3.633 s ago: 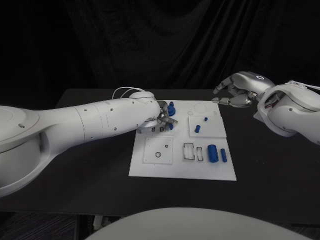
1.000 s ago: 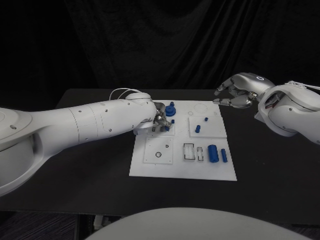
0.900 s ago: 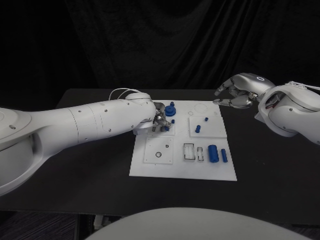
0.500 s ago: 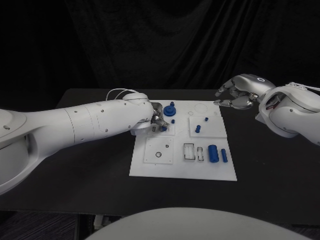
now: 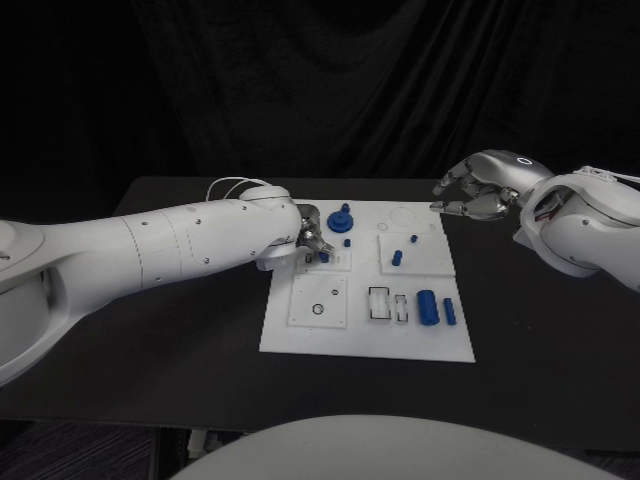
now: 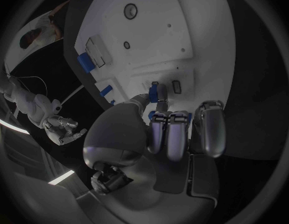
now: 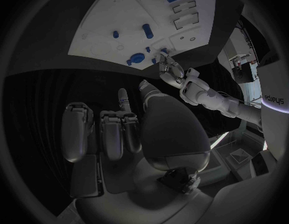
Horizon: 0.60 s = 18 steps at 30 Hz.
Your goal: Assemble the parts on the task board
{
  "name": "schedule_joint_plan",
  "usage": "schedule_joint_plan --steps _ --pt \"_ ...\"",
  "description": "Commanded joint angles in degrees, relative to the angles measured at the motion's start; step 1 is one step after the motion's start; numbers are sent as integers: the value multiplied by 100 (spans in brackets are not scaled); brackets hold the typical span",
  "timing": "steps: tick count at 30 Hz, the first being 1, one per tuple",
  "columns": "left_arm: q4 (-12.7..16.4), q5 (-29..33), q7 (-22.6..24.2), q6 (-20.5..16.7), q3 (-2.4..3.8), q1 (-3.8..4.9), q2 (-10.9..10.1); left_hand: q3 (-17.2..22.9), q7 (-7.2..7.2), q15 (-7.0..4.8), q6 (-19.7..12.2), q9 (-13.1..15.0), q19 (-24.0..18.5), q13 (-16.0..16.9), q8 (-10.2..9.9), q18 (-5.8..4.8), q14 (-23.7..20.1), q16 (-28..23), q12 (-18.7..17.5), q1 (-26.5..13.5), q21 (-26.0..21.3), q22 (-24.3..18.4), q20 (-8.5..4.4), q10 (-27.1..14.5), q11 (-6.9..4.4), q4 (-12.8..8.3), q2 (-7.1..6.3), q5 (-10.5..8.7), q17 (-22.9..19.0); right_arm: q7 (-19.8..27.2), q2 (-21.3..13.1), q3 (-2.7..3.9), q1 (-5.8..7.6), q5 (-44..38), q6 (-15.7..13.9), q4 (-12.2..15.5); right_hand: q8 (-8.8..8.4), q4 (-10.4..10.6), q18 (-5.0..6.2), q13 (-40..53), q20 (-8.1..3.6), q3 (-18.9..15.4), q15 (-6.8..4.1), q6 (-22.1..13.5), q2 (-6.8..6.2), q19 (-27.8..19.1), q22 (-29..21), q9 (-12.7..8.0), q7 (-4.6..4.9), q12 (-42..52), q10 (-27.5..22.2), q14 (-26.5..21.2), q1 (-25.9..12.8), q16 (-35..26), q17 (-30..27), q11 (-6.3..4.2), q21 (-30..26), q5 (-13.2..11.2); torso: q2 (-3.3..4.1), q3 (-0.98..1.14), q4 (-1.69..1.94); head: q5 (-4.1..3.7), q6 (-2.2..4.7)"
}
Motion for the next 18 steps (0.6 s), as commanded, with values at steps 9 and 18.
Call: schedule_joint_plan --steps 9,18 --pt "80 -21 -36 -24 -8 -24 -53 70 2 -23 26 18 -38 1505 -38 33 550 -29 18 -40 -35 83 12 595 -20 -10 -43 -25 1359 -114 -8 5 -18 -9 48 2 6 -49 11 1508 47 1 50 26 13 121 1199 5 -3 15 608 610 53 17 1509 47 -32 13 3 -1 0 14 1" --pt "75 -21 -13 -18 -8 -26 -55 154 6 -21 26 41 -40 1505 -55 34 549 -31 18 -68 -45 80 14 595 -17 -18 -52 -38 1356 -111 6 5 -20 -9 43 -5 6 -49 11 1508 47 1 50 26 13 121 1199 5 -3 15 608 610 53 17 1509 47 -32 13 -2 1 -8 24 1"
